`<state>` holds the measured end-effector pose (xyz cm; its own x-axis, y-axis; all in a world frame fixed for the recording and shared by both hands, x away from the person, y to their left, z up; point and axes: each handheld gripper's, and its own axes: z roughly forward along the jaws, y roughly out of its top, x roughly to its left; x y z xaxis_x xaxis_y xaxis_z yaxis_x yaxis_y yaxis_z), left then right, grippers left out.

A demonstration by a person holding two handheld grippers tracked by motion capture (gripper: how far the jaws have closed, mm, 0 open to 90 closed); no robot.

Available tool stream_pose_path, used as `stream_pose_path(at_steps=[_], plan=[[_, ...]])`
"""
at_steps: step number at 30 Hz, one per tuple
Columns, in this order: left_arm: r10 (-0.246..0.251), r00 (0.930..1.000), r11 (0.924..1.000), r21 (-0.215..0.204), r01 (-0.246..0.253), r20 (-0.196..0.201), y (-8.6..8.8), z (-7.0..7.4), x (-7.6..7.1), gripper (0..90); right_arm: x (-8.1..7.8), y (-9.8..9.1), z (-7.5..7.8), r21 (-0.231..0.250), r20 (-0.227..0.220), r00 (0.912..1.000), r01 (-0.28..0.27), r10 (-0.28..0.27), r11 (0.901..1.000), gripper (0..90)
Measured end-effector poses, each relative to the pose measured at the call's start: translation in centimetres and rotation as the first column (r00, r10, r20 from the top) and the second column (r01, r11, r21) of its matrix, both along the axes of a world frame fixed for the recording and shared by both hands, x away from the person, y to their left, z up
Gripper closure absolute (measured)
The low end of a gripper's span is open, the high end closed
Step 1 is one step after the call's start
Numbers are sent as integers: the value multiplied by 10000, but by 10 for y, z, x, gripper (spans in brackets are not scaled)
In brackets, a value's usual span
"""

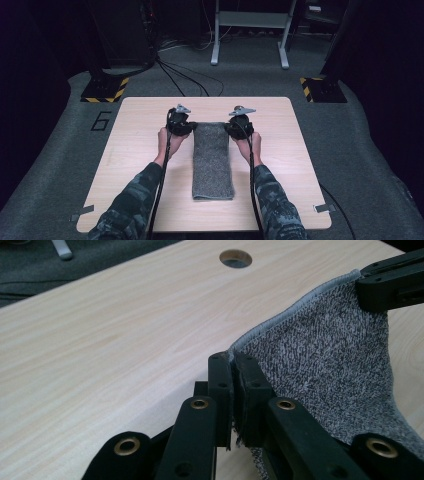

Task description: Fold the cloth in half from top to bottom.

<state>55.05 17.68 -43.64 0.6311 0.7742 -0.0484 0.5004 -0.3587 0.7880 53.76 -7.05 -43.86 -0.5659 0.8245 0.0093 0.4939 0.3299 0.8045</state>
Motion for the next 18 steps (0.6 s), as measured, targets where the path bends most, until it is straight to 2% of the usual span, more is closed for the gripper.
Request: stream_pose_path(at_steps=[3,9,18], plan=[[24,9998,10000,35,-25,218,0,8,0,863,0,-1,6,109,95,9999,-35,34,9999,865],[103,9990,9996,-256,-92,433,2,20,0,863,3,-2,21,215,335,9994,-84,77,9997,865],[-70,9971,9987,-496,108,763,4,30,-13,862,-9,-4,29,330,713,9972,-252,228,9991,865]])
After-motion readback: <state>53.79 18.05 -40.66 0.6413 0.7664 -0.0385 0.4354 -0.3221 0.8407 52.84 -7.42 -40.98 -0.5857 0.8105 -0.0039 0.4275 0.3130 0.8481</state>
